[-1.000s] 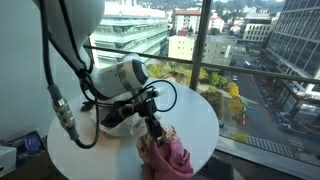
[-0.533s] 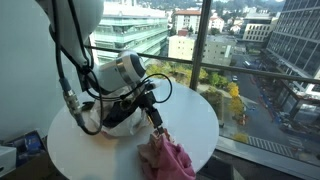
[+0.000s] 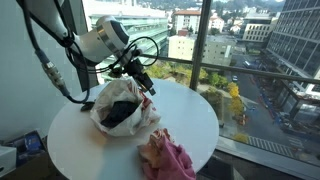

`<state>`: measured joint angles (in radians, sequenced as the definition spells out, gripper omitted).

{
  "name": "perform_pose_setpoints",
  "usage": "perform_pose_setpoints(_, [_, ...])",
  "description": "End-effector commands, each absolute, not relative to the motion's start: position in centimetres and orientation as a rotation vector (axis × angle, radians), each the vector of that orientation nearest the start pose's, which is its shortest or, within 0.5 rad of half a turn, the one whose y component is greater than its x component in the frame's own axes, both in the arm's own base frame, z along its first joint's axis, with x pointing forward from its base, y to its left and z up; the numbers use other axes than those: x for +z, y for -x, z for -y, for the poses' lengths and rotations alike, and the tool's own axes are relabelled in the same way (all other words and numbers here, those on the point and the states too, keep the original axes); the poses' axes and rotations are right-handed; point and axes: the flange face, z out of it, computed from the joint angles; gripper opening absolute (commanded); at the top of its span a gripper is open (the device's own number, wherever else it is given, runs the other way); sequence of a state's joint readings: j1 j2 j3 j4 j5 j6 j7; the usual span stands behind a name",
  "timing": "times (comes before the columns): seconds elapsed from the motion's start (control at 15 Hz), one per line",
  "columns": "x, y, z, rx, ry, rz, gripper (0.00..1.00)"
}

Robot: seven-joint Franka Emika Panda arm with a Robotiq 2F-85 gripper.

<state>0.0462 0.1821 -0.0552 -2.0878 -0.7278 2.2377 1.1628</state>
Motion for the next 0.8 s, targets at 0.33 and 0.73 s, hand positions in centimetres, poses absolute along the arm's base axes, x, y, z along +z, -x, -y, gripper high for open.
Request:
perform_pose_setpoints(0.33, [33.2,-64.7,-6.1,-0.585,3.261,-0.706,1.0])
perform_pose_setpoints(0.73, [29.2,-68.4,-6.9,-0.422,3.157,-0.567,1.0])
